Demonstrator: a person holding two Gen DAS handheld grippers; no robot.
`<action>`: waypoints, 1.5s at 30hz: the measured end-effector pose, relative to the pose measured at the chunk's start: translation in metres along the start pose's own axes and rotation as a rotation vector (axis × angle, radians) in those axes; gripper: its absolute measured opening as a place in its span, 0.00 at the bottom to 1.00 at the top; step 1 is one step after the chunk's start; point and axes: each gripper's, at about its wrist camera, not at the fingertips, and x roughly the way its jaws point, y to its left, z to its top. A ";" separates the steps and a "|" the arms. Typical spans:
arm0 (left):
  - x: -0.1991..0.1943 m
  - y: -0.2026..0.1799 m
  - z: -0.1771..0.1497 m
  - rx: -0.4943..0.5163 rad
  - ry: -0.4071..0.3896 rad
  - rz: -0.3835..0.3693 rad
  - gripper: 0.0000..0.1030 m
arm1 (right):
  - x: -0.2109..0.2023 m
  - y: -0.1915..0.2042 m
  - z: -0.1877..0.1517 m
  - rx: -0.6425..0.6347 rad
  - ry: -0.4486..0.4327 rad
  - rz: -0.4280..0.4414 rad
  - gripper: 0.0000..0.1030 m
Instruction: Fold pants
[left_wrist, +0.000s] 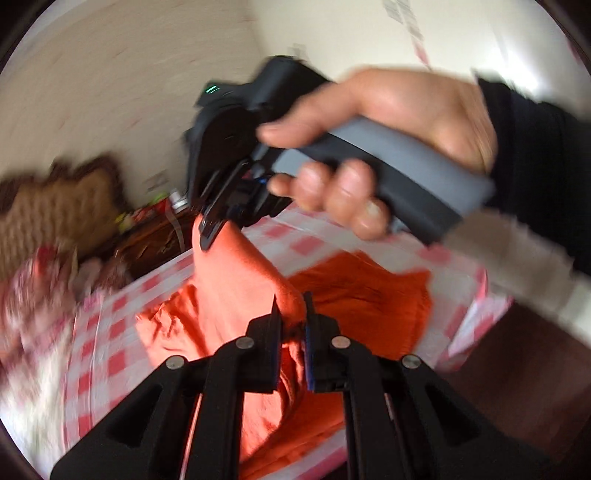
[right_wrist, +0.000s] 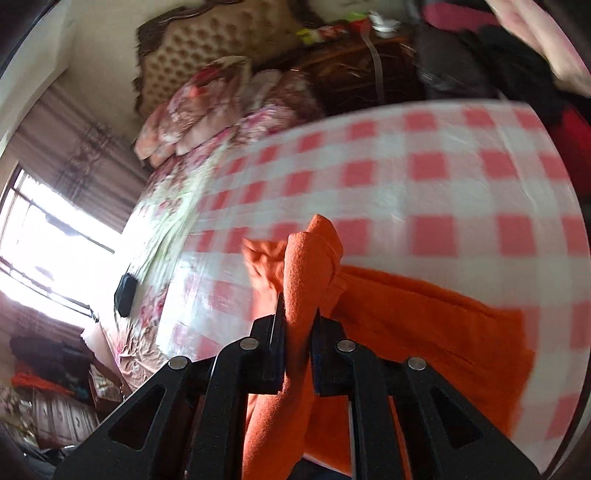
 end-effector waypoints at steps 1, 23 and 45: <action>0.010 -0.018 -0.003 0.049 0.003 0.015 0.09 | 0.003 -0.017 -0.006 0.017 0.005 -0.002 0.11; 0.056 -0.103 -0.056 0.308 0.069 0.123 0.08 | 0.035 -0.114 -0.049 0.074 0.045 -0.001 0.12; 0.069 -0.127 -0.007 0.329 0.027 -0.010 0.25 | -0.005 -0.145 -0.051 0.022 -0.062 -0.183 0.17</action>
